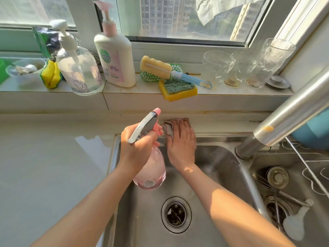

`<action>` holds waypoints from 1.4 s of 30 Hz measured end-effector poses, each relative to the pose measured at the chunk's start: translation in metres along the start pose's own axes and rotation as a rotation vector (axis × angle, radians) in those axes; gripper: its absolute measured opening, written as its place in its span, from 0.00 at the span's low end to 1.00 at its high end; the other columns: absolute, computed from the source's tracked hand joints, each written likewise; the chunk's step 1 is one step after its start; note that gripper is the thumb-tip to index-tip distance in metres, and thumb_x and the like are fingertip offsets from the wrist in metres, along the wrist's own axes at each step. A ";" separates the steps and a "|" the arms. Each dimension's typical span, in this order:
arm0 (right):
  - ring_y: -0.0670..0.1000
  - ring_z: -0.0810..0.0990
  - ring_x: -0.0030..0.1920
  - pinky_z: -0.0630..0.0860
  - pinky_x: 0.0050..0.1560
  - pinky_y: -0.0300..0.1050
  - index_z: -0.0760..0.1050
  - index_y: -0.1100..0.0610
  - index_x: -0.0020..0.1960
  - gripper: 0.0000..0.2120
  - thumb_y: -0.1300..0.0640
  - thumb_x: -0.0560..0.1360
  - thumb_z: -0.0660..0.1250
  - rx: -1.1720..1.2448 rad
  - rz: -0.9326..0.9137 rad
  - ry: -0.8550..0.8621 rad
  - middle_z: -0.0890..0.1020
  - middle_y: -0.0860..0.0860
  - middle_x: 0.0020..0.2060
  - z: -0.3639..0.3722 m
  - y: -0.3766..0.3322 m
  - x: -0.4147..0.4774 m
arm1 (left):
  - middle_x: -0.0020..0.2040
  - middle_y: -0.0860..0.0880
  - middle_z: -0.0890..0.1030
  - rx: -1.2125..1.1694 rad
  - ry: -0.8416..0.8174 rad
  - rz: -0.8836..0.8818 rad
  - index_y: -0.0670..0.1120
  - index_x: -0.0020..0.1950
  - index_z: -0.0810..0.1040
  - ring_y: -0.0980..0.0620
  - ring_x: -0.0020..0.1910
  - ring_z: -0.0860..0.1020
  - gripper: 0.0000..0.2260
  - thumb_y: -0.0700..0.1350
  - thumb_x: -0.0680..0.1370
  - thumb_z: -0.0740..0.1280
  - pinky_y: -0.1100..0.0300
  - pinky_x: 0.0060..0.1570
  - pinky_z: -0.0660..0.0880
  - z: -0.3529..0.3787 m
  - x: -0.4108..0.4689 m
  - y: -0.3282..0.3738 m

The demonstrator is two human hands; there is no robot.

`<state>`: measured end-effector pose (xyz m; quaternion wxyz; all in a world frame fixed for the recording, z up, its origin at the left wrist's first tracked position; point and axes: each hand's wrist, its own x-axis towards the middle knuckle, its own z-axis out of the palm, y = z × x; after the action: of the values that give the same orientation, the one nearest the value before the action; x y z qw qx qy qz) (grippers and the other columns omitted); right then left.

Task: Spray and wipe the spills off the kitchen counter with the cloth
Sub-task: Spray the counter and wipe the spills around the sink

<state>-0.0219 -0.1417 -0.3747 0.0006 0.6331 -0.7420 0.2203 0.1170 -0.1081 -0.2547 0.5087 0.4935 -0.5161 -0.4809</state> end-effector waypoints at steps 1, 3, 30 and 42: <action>0.59 0.62 0.74 0.48 0.75 0.50 0.64 0.58 0.73 0.26 0.49 0.77 0.55 0.016 -0.078 -0.025 0.68 0.58 0.72 0.005 -0.016 -0.001 | 0.39 0.42 0.84 0.005 0.012 0.008 0.43 0.38 0.83 0.50 0.36 0.82 0.08 0.35 0.70 0.64 0.61 0.33 0.78 -0.007 -0.001 0.001; 0.56 0.57 0.76 0.44 0.75 0.48 0.59 0.55 0.76 0.27 0.50 0.79 0.58 0.033 -0.197 -0.124 0.62 0.56 0.75 0.014 -0.043 -0.002 | 0.38 0.43 0.84 0.034 0.028 0.006 0.45 0.36 0.83 0.49 0.36 0.82 0.09 0.37 0.68 0.63 0.57 0.34 0.79 -0.019 -0.002 0.004; 0.48 0.45 0.78 0.39 0.75 0.41 0.56 0.47 0.77 0.24 0.51 0.81 0.50 0.150 -0.350 -0.636 0.51 0.50 0.78 -0.014 -0.195 -0.136 | 0.40 0.46 0.85 0.238 0.146 -0.200 0.38 0.38 0.82 0.49 0.32 0.82 0.10 0.42 0.68 0.63 0.59 0.37 0.77 -0.274 -0.105 0.064; 0.46 0.79 0.55 0.73 0.57 0.49 0.77 0.45 0.55 0.20 0.44 0.74 0.49 0.487 0.105 -0.645 0.83 0.43 0.51 -0.066 -0.233 -0.241 | 0.52 0.46 0.84 0.321 -0.020 -0.233 0.48 0.43 0.80 0.45 0.49 0.83 0.08 0.40 0.78 0.63 0.56 0.49 0.77 -0.346 -0.194 0.084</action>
<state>0.2265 0.0825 -0.3070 -0.3933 0.6126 -0.6616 0.1798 0.4606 0.0916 -0.1740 0.3592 0.6199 -0.5307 -0.4528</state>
